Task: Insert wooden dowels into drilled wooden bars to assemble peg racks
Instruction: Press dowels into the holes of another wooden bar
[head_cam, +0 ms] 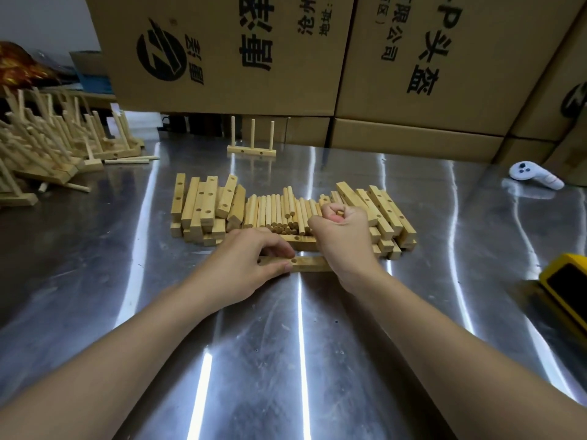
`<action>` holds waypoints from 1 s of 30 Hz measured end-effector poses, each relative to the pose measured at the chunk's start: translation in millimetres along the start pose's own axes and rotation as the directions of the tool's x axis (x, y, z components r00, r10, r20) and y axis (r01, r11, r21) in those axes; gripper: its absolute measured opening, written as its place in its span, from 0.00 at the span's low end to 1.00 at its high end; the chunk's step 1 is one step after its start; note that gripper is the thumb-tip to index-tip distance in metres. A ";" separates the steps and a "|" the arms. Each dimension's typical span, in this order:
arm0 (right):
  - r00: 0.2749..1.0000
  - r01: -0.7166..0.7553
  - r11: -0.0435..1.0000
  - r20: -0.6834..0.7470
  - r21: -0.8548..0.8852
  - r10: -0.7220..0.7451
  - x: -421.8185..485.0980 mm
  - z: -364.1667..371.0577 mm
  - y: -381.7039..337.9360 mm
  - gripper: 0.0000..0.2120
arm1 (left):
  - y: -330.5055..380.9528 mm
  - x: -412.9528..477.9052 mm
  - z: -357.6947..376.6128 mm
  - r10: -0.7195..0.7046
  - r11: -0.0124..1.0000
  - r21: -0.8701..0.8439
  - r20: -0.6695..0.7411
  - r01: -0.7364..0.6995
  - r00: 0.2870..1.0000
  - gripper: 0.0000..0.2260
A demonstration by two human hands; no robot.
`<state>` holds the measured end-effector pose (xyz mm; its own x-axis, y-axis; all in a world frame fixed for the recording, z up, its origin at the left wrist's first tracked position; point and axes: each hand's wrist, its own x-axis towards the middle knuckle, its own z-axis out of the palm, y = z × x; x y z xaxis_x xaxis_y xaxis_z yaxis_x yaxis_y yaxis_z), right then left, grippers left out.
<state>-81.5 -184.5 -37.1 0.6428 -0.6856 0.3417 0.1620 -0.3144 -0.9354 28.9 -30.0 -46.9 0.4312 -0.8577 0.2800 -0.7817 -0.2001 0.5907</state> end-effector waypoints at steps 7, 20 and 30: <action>0.999 0.007 0.983 0.049 -0.182 0.002 -4.6 -25.0 -18.3 0.21 | -3.6 3.7 -0.6 0.029 0.999 0.039 0.002 -0.029 1.000 0.09; 0.861 0.187 0.692 0.456 -0.697 0.227 89.1 -49.7 -54.5 0.08 | -1.0 -2.6 4.2 0.110 0.984 0.141 -0.024 -0.105 0.994 0.10; 0.592 0.253 0.604 0.615 -0.756 0.522 150.6 -0.5 -44.7 0.51 | 4.2 0.0 9.0 0.167 0.980 0.116 -0.013 -0.164 0.986 0.11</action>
<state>7.7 -274.0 56.2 0.9250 -0.1660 -0.3417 -0.3055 -0.8597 -0.4093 21.5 -35.1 -51.2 0.3005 -0.8728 0.3845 -0.8887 -0.1099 0.4451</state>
